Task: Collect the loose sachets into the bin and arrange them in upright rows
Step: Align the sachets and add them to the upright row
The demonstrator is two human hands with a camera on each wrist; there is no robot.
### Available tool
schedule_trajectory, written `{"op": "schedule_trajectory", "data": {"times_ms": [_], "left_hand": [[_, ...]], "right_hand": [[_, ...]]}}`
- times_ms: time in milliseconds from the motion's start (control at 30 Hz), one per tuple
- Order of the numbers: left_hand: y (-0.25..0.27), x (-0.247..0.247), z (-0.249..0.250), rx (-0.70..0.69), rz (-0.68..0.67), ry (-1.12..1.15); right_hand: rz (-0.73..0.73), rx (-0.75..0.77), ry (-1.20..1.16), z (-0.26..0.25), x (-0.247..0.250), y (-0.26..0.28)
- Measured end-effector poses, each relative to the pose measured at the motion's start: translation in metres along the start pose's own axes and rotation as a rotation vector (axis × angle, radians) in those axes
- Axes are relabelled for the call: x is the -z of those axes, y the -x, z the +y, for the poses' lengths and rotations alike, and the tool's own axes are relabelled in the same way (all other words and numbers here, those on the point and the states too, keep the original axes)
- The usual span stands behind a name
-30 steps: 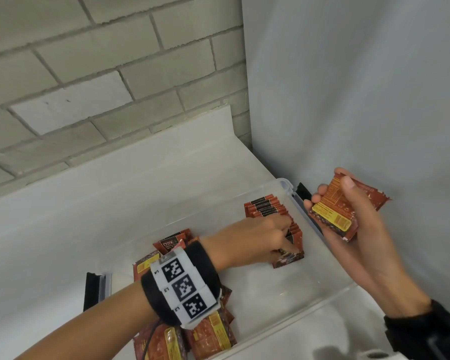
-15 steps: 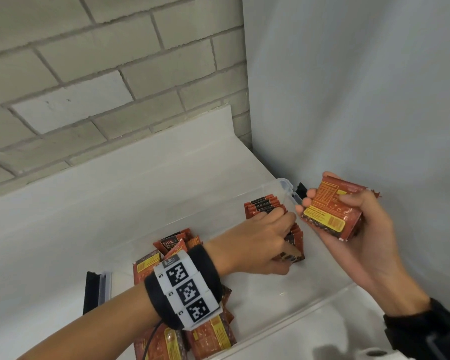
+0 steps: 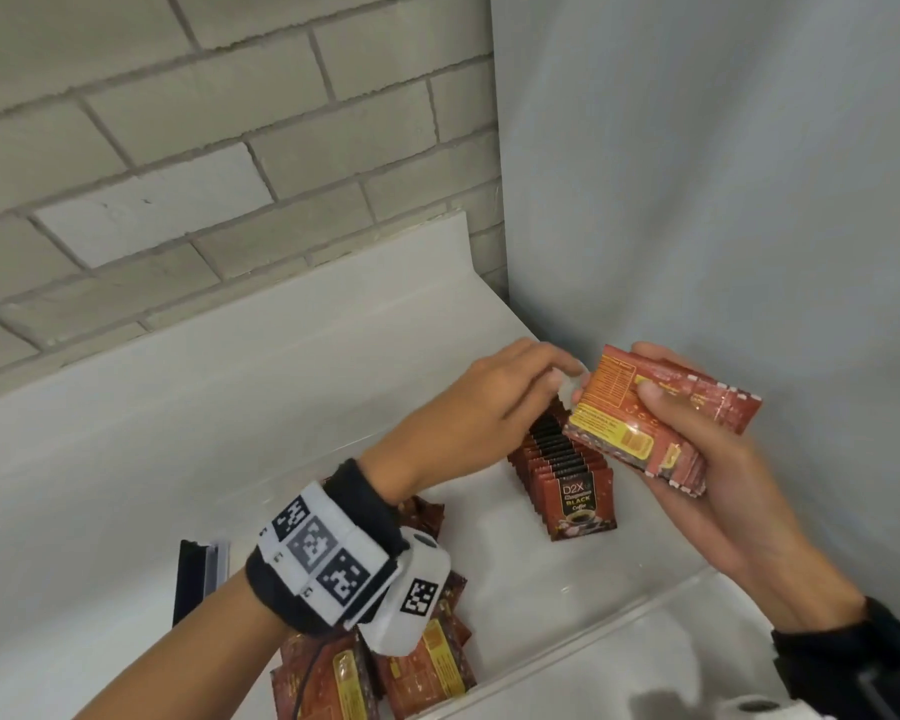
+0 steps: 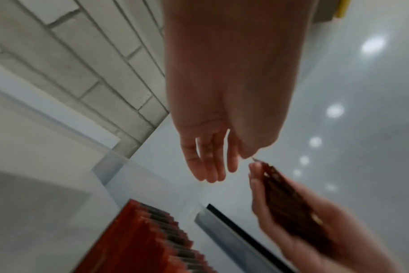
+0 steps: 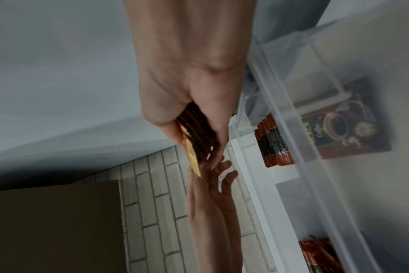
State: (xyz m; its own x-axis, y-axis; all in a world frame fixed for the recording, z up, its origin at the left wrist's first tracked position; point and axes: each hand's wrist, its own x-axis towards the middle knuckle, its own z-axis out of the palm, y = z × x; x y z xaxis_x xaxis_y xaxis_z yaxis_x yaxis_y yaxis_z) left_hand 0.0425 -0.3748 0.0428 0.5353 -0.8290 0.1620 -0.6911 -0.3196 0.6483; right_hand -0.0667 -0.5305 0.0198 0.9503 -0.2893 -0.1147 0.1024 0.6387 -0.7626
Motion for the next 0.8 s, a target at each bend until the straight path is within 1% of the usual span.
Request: {"op": "schedule_trajectory", "data": {"times_ms": [67, 133, 267, 367, 467, 600, 700, 800], "left_hand": [[0.0, 0.002, 0.011, 0.047, 0.024, 0.196], [0.001, 0.002, 0.018, 0.062, 0.018, 0.361], [0.001, 0.001, 0.017, 0.083, 0.057, 0.526], [0.002, 0.003, 0.013, 0.048, 0.089, 0.632], [0.005, 0.007, 0.011, -0.01, 0.081, 0.714], [0.009, 0.005, 0.006, -0.081, 0.008, 0.747], [0.01, 0.001, 0.001, -0.072, -0.012, 0.744], [0.01, -0.003, -0.001, -0.072, -0.014, 0.759]], "right_hand": [[-0.007, -0.003, 0.027, 0.001, 0.0, 0.0], [-0.013, -0.005, 0.047, 0.0, 0.0, 0.0], [-0.021, -0.016, 0.084, 0.001, -0.001, 0.001], [-0.049, -0.049, 0.07, 0.004, 0.0, -0.001], [-0.066, -0.096, 0.087, 0.005, 0.0, -0.003], [-0.118, -0.199, 0.133, 0.003, -0.002, -0.001], [-0.159, -0.238, 0.152, 0.001, -0.003, 0.0], [-0.126, -0.224, 0.098, -0.003, -0.001, -0.001]]}}
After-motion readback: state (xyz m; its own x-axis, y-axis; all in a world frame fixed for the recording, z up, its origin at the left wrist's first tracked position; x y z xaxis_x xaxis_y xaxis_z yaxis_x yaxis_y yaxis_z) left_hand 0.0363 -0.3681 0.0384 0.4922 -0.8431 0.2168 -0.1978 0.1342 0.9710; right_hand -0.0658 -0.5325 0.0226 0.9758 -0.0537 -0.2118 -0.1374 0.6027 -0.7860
